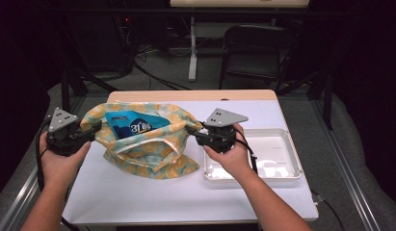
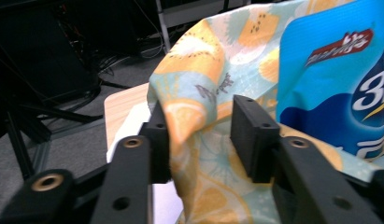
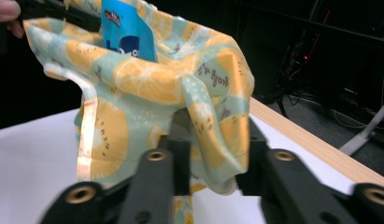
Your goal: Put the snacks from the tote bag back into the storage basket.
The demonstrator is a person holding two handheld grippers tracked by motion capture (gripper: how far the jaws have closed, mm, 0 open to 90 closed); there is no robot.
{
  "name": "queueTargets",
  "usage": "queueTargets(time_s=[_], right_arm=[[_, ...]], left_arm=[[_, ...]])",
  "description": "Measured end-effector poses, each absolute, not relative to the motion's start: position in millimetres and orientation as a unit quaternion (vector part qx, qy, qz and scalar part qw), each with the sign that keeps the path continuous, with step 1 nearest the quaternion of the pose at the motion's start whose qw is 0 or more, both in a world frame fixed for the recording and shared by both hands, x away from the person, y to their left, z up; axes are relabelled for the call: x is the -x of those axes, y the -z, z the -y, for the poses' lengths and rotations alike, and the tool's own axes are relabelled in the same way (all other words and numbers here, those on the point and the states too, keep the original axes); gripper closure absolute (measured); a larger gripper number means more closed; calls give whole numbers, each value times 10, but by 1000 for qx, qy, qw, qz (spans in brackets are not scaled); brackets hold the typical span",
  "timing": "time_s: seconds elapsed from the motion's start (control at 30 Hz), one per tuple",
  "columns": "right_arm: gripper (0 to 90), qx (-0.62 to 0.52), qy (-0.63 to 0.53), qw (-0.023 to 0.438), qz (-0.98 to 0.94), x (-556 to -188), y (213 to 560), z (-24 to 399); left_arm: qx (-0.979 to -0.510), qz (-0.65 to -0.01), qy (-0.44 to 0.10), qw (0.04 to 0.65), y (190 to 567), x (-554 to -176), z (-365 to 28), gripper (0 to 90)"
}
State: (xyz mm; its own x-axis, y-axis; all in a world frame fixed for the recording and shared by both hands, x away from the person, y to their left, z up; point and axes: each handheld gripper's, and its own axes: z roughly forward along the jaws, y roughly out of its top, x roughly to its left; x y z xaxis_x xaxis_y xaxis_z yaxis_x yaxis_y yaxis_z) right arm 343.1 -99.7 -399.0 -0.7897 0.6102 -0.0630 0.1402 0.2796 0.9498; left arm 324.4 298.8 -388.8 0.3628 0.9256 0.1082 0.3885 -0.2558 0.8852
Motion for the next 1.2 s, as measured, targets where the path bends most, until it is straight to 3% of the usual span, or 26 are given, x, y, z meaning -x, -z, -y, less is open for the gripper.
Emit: queueTargets(time_s=[0.13,0.37,1.2], right_arm=[[550,-235,-554,229,-765,-3384,3989,999],[459,-228,-554,242,-764,-3316,3992,1011],[395,-214,-577,230,-753,-3126,3918,1257]], left_arm=[[-715,-453,-329,418,3869,-3222,-2979,531],[-714,-457,-331,415,3860,-3174,-2974,501],[-707,-461,-336,419,3868,-2982,-2941,457]])
